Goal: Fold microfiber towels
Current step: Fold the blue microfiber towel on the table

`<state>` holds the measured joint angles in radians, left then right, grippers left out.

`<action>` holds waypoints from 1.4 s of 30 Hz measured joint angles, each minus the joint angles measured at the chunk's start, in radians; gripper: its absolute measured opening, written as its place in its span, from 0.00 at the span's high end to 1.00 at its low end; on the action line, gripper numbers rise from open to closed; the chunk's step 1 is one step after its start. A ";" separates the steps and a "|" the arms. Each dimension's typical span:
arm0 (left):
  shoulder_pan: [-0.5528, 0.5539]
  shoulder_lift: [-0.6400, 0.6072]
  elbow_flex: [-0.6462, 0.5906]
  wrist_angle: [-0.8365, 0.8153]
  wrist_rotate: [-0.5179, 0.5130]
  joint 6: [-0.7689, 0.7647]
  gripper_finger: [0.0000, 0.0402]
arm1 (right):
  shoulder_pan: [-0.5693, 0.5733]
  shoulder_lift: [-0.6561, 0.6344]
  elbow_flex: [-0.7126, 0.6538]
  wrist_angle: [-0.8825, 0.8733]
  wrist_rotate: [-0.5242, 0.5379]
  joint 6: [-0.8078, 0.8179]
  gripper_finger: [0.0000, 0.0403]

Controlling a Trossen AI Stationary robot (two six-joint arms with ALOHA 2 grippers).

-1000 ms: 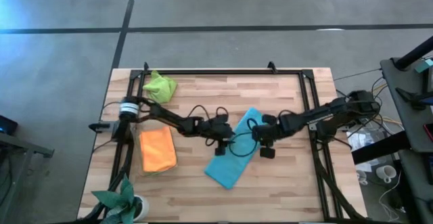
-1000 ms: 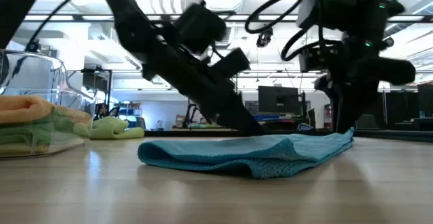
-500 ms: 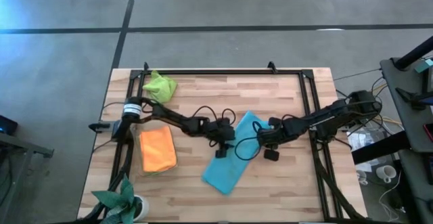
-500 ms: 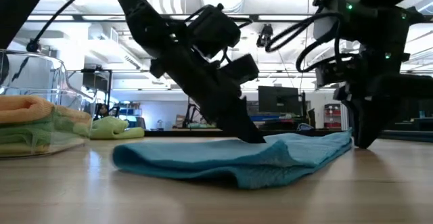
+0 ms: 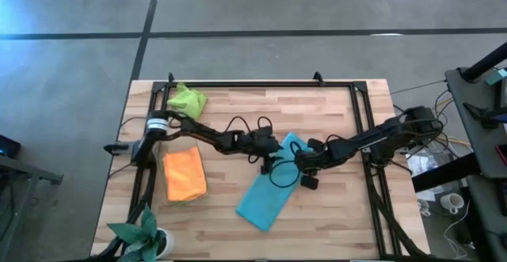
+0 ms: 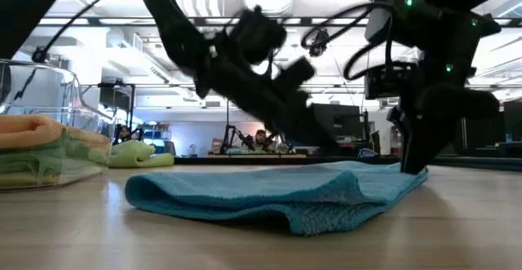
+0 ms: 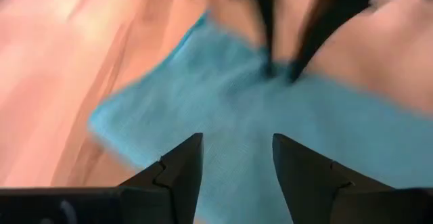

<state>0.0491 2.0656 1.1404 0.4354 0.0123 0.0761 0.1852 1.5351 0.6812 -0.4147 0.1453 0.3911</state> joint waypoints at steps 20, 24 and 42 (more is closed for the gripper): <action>-0.018 -0.012 0.039 -0.202 -0.016 -0.091 0.59 | -0.134 0.001 0.089 -0.236 0.368 -0.347 0.81; -0.011 -0.060 0.035 -0.192 -0.038 -0.063 0.59 | -0.163 -0.026 0.140 -0.232 0.341 -0.394 0.79; -0.010 -0.497 -0.471 0.005 -0.188 -0.237 0.59 | -0.530 0.244 0.384 -0.239 -0.103 -0.751 0.44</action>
<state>0.0395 1.5691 0.6692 0.4402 -0.1761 -0.1610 -0.3448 1.7788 1.0656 -0.6533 0.0424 -0.3600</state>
